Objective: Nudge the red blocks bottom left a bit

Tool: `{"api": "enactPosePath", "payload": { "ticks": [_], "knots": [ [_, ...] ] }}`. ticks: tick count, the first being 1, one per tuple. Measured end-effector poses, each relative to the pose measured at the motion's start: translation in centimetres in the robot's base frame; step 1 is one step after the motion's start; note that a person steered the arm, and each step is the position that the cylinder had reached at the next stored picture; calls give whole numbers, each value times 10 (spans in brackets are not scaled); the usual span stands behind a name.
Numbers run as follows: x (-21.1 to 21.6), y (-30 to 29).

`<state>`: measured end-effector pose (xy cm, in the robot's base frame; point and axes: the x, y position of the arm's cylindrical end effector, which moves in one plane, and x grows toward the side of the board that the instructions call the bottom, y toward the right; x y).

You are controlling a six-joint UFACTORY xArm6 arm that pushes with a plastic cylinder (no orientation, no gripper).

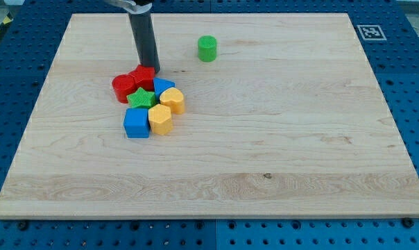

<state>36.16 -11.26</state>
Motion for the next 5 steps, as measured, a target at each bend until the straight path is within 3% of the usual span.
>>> {"api": "enactPosePath", "payload": {
  "ticks": [2,5],
  "knots": [
    [-22,9],
    [-25,93]
  ]
}}
